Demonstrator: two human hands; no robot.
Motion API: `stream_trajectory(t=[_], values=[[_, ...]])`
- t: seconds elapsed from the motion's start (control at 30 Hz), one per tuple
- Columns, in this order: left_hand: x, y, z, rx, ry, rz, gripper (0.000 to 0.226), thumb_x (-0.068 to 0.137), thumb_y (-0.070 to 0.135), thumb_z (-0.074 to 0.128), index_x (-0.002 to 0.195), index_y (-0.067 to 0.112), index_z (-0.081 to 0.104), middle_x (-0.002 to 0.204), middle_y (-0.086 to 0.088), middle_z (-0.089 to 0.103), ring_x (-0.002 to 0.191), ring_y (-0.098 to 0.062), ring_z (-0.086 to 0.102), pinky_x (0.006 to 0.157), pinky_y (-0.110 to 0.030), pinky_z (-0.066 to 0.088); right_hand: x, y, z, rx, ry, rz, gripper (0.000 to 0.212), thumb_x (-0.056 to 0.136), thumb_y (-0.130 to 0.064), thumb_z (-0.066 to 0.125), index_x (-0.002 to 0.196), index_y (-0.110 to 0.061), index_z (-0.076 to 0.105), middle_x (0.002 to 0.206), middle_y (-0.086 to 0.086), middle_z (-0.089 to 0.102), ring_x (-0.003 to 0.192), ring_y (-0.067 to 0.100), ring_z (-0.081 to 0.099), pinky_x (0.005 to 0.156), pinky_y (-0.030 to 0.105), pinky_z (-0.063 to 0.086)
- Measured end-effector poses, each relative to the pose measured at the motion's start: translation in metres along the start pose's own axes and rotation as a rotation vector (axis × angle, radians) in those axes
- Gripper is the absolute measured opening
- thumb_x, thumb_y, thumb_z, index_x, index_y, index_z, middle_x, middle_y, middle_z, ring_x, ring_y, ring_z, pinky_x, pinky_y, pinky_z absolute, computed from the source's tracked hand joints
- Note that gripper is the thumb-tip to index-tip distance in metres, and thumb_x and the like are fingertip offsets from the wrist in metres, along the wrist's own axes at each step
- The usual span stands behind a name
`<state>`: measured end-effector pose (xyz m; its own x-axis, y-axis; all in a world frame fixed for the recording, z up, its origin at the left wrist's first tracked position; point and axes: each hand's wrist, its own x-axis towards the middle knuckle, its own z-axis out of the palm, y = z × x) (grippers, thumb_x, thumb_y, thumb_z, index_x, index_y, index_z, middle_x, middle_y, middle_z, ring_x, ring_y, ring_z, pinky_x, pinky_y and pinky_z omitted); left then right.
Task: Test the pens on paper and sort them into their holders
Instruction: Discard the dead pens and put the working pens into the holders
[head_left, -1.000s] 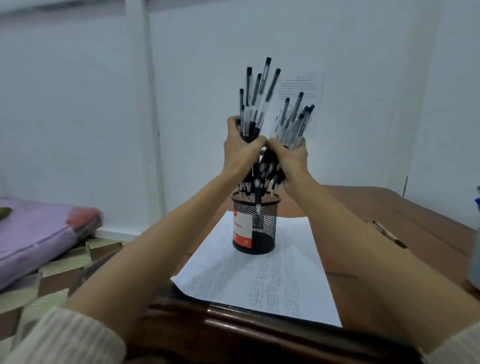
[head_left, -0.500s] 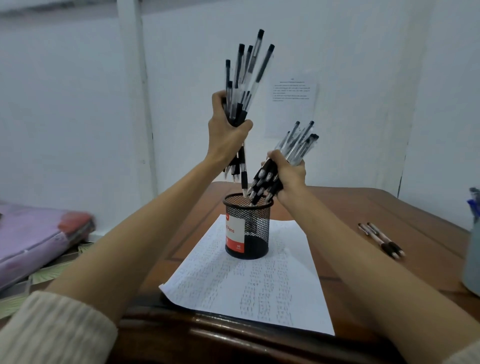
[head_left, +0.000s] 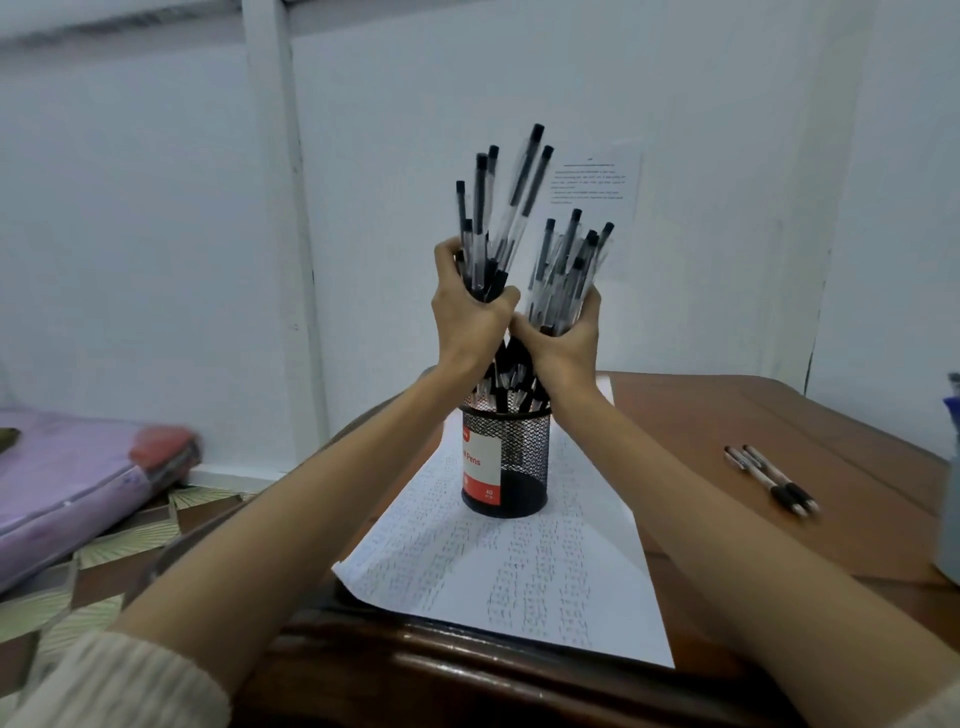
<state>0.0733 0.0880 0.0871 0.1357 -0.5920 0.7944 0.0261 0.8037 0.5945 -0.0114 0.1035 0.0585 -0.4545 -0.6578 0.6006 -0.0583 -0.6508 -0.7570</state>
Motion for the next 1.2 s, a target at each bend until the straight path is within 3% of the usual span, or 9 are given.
stream_trajectory(t=[0.13,0.23,0.4,0.53,0.7,0.8,0.93,1.13,1.2], values=[[-0.002,-0.003,-0.003,-0.025,-0.057,-0.131,0.048,0.079,-0.002,0.058,0.12,0.01,0.037,0.08,0.006,0.054,0.065,-0.004,0.054,0.056,-0.014,0.046,-0.001,0.001,0.0,0.0,-0.061,-0.012,0.066,0.072,-0.013,0.076,0.127,-0.02,0.04,0.108,0.005,0.066,0.095,0.018,0.067,0.088,0.041,0.054],[-0.008,-0.008,-0.005,-0.058,-0.046,-0.199,0.045,0.08,0.0,0.059,0.12,0.009,0.039,0.081,0.005,0.055,0.066,-0.005,0.055,0.057,-0.013,0.045,-0.003,0.0,-0.001,0.025,-0.106,-0.018,0.063,0.074,-0.002,0.072,0.127,-0.015,0.04,0.105,0.006,0.066,0.092,0.018,0.068,0.085,0.036,0.056],[-0.012,-0.016,-0.01,-0.14,-0.045,-0.306,0.022,0.077,0.008,0.064,0.092,0.01,0.048,0.074,0.0,0.055,0.066,-0.015,0.055,0.066,-0.031,0.048,-0.004,-0.004,-0.005,0.124,-0.208,0.047,0.051,0.078,0.003,0.069,0.118,-0.014,0.043,0.091,0.002,0.065,0.076,0.01,0.068,0.071,0.025,0.057],[-0.013,-0.014,-0.01,-0.155,-0.059,-0.313,0.022,0.071,0.02,0.064,0.089,0.016,0.051,0.074,0.0,0.055,0.071,-0.017,0.056,0.073,-0.036,0.051,-0.004,-0.004,-0.007,0.125,-0.227,0.09,0.049,0.078,-0.001,0.071,0.117,-0.012,0.044,0.091,0.003,0.066,0.076,0.014,0.067,0.069,0.026,0.057],[-0.013,-0.014,-0.011,-0.167,-0.096,-0.356,0.031,0.068,0.022,0.061,0.098,0.015,0.057,0.079,-0.004,0.06,0.078,-0.02,0.06,0.077,-0.035,0.053,-0.003,-0.004,-0.008,0.095,-0.242,0.102,0.041,0.08,-0.004,0.07,0.112,-0.01,0.046,0.089,0.002,0.065,0.074,0.009,0.067,0.069,0.023,0.056],[-0.013,-0.015,-0.009,-0.135,-0.096,-0.368,0.014,0.084,0.009,0.059,0.097,0.012,0.057,0.079,-0.003,0.06,0.077,-0.018,0.06,0.077,-0.033,0.052,-0.002,-0.002,-0.008,0.079,-0.239,0.122,0.041,0.078,-0.004,0.072,0.11,-0.011,0.047,0.089,0.0,0.065,0.077,0.011,0.067,0.078,0.029,0.056],[-0.009,-0.017,-0.007,-0.071,-0.095,-0.404,0.027,0.087,0.004,0.05,0.114,0.006,0.054,0.087,-0.003,0.059,0.085,-0.02,0.06,0.083,-0.033,0.052,0.001,0.0,-0.007,0.043,-0.236,0.135,0.043,0.077,0.0,0.072,0.11,-0.011,0.046,0.085,-0.001,0.065,0.07,0.006,0.065,0.067,0.02,0.056],[-0.012,-0.018,-0.006,0.04,-0.119,-0.419,0.024,0.087,0.013,0.053,0.11,0.004,0.056,0.09,-0.005,0.061,0.085,-0.02,0.06,0.08,-0.032,0.051,0.003,0.0,-0.008,-0.026,-0.259,0.212,0.044,0.082,-0.009,0.069,0.118,-0.011,0.044,0.091,0.001,0.063,0.076,0.01,0.063,0.06,0.017,0.052],[-0.012,-0.016,-0.006,0.061,-0.168,-0.436,0.023,0.087,0.024,0.058,0.102,0.006,0.06,0.086,-0.004,0.063,0.083,-0.02,0.062,0.078,-0.031,0.051,0.005,0.001,-0.013,-0.011,-0.285,0.258,0.045,0.081,-0.012,0.07,0.12,-0.006,0.048,0.097,0.005,0.065,0.083,0.015,0.065,0.067,0.02,0.052]])
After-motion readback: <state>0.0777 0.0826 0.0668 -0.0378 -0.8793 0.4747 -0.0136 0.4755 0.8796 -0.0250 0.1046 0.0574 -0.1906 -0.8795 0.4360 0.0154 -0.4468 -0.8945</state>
